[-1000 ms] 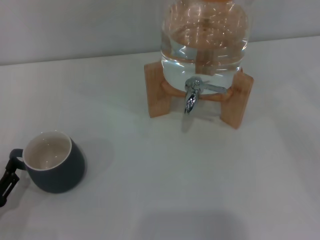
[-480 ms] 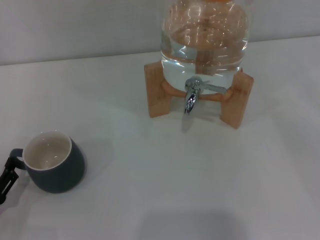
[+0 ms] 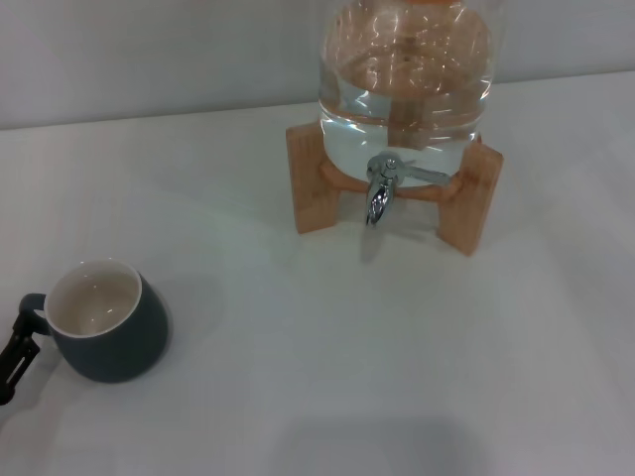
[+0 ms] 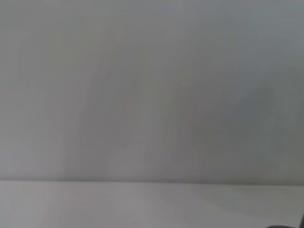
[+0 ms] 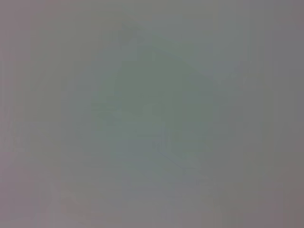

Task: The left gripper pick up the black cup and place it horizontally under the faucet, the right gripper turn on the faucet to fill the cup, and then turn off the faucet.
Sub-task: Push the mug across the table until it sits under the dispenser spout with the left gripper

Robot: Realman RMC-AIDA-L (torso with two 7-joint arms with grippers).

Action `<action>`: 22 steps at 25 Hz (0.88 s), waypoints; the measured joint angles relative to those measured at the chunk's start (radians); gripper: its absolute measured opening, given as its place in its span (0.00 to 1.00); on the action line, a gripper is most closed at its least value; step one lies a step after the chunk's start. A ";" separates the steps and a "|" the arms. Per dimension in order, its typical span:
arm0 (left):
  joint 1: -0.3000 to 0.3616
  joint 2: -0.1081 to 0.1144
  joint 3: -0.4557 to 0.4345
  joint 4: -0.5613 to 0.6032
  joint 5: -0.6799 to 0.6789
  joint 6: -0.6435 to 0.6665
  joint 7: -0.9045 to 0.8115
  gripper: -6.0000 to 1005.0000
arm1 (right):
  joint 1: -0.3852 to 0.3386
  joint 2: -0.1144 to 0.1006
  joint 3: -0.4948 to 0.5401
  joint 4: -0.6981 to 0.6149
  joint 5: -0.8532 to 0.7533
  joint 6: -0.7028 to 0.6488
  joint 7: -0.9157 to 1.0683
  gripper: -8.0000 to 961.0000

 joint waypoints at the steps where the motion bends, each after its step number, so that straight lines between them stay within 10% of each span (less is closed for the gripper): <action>1: 0.000 0.000 0.001 0.000 0.001 0.000 0.001 0.89 | 0.000 0.000 0.000 0.000 0.000 0.000 0.000 0.89; 22: -0.001 0.000 -0.002 0.000 0.015 0.001 0.035 0.89 | -0.004 0.000 0.000 0.000 0.000 0.004 0.000 0.89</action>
